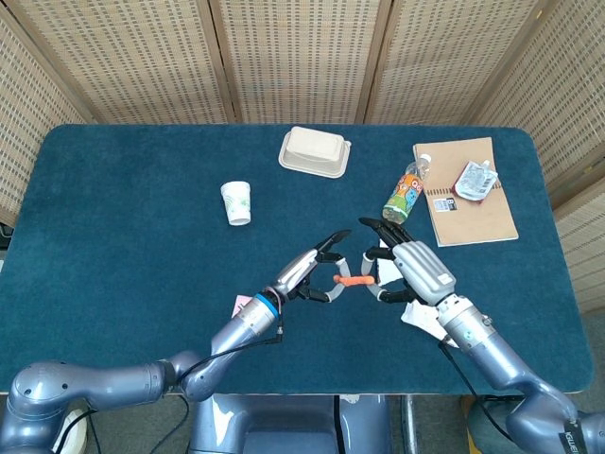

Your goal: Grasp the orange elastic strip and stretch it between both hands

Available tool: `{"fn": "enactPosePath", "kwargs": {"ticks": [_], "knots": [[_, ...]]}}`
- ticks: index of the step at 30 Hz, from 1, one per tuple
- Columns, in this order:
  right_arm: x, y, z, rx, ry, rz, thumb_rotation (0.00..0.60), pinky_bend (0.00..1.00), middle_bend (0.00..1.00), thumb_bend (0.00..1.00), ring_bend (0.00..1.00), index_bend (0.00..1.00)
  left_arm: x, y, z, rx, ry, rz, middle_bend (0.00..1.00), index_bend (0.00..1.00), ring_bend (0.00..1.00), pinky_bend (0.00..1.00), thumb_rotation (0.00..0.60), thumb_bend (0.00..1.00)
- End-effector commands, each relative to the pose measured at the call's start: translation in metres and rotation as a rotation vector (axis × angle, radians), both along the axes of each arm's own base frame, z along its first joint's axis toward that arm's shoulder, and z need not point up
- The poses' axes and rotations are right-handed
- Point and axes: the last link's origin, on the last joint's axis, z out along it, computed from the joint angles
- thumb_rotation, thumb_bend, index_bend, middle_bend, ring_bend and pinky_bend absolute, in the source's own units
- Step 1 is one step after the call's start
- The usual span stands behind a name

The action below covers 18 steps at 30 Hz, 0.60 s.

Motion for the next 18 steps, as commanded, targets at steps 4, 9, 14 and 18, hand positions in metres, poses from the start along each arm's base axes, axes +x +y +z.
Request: {"fn": "enactPosePath", "kwargs": {"ticks": [4, 9, 14, 18], "knots": [[0.0006, 0.0000, 0.0021, 0.021, -0.016, -0.018, 0.600, 0.00, 0.12, 0.51, 0.00, 0.54, -0.0002, 0.0006, -0.0016, -0.003, 0.004, 0.006, 0.00, 0.70, 0.00, 0.00, 0.600, 0.48], [-0.0005, -0.0004, 0.0023, 0.045, -0.030, -0.042, 0.600, 0.00, 0.11, 0.51, 0.00, 0.52, 0.0000, 0.0006, -0.0023, -0.005, 0.004, 0.008, 0.00, 0.70, 0.00, 0.00, 0.600, 0.48], [-0.0002, -0.0004, 0.0027, 0.061, -0.042, -0.050, 0.600, 0.00, 0.11, 0.51, 0.00, 0.51, -0.0005, 0.0009, -0.0029, -0.005, 0.005, 0.011, 0.00, 0.70, 0.00, 0.00, 0.600, 0.48], [0.0006, -0.0005, 0.0033, 0.074, -0.056, -0.058, 0.600, 0.00, 0.11, 0.51, 0.00, 0.51, -0.0011, 0.0015, -0.0029, -0.004, 0.005, 0.015, 0.00, 0.70, 0.00, 0.00, 0.600, 0.48]]}}
